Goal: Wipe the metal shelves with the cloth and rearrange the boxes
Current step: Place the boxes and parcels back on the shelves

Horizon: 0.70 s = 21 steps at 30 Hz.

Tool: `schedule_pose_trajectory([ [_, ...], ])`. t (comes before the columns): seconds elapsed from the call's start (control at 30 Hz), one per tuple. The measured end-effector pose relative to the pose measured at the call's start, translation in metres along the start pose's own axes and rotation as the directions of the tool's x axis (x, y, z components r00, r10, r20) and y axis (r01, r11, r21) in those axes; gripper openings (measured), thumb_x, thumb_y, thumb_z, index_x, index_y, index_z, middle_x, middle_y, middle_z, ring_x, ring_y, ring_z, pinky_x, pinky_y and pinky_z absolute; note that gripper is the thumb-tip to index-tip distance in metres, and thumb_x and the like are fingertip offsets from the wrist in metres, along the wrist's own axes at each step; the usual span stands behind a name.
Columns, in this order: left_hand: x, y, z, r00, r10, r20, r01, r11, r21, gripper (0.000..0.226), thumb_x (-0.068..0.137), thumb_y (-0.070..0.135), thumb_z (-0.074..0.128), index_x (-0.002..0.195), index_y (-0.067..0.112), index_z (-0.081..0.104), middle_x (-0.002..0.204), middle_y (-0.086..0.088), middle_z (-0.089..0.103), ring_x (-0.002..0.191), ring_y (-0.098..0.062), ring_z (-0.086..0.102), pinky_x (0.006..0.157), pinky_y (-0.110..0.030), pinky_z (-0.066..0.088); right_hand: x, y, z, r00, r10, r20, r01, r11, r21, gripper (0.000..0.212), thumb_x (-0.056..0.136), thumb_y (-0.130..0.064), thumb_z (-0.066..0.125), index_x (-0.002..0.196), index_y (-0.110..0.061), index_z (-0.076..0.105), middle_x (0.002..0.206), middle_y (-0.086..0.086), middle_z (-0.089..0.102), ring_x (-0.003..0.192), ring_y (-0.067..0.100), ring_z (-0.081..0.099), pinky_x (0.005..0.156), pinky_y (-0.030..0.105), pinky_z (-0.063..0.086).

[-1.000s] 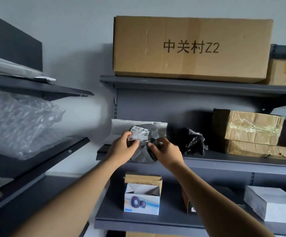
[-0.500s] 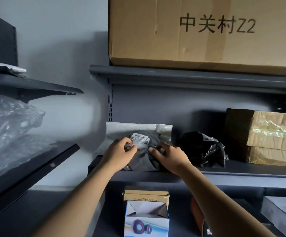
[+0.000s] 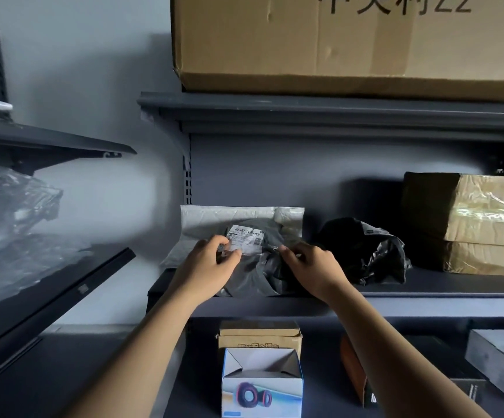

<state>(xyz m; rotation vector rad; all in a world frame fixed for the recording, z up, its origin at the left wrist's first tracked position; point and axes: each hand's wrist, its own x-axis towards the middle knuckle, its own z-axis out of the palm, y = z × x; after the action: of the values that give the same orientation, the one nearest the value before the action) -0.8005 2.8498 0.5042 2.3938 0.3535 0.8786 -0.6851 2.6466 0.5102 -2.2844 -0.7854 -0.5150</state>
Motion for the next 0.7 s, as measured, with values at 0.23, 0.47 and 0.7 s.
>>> schedule_pose_trajectory([
  [0.23, -0.002, 0.0, 0.001, 1.0, 0.002, -0.027, -0.001, 0.999, 0.034, 0.041, 0.09, 0.064, 0.048, 0.122, 0.038, 0.053, 0.122, 0.005, 0.056, 0.109, -0.019, 0.058, 0.09, -0.036, 0.049, -0.004, -0.002, -0.002, 1.0, -0.004, -0.03, 0.004, 1.0, 0.003, 0.048, 0.098, -0.06, 0.048, 0.078, -0.02, 0.065, 0.094, 0.013, 0.074, 0.099, 0.042, 0.063, 0.069, 0.033, 0.038],
  [0.47, -0.005, 0.003, 0.001, 0.992, 0.041, -0.116, -0.035, 0.998, 0.052, 0.035, 0.092, 0.056, 0.055, 0.115, 0.031, 0.06, 0.115, 0.004, 0.055, 0.106, -0.019, 0.059, 0.091, -0.039, 0.05, -0.006, -0.005, -0.004, 0.999, -0.014, -0.05, 0.014, 1.0, -0.005, 0.055, 0.099, -0.057, 0.051, 0.059, -0.021, 0.043, 0.081, 0.015, 0.069, 0.088, 0.044, 0.06, 0.065, 0.034, 0.035],
  [0.7, -0.017, 0.006, -0.002, 0.914, 0.25, -0.319, -0.248, 0.968, 0.047, 0.011, 0.084, 0.029, 0.066, 0.089, 0.02, 0.069, 0.099, 0.004, 0.06, 0.091, -0.023, 0.063, 0.08, -0.042, 0.053, -0.032, -0.009, -0.016, 0.991, -0.025, -0.132, 0.051, 0.979, 0.195, 0.048, 0.096, -0.045, 0.063, 0.059, -0.02, 0.046, 0.054, -0.002, 0.048, 0.058, 0.022, 0.049, 0.058, 0.033, 0.037],
])
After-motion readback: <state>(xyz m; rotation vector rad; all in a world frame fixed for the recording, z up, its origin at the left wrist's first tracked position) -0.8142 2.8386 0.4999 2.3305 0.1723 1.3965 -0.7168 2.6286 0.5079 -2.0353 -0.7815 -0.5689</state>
